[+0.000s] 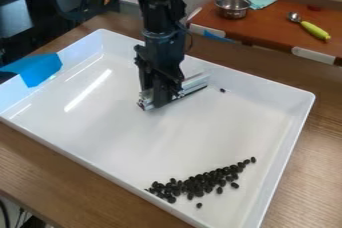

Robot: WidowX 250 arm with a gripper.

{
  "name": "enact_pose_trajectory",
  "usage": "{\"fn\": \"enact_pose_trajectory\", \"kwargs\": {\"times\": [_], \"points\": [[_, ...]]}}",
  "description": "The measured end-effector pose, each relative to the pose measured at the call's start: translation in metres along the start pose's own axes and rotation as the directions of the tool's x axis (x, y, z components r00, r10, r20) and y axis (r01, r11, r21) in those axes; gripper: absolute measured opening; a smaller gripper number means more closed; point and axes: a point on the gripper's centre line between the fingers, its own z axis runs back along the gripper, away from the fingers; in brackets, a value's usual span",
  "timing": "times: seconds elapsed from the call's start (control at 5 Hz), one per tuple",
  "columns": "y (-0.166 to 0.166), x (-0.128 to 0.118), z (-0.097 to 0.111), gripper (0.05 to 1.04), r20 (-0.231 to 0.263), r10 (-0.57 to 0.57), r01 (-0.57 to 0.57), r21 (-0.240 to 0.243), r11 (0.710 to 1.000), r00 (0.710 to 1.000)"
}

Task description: Sweep into pile

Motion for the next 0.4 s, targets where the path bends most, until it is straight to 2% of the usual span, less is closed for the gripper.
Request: {"fn": "enact_pose_trajectory", "kwargs": {"times": [0.4], "points": [[-0.0188, 0.0084, -0.0006, 0.378, 0.013, -0.053, 0.053, -0.02, 0.998, 0.999]]}}
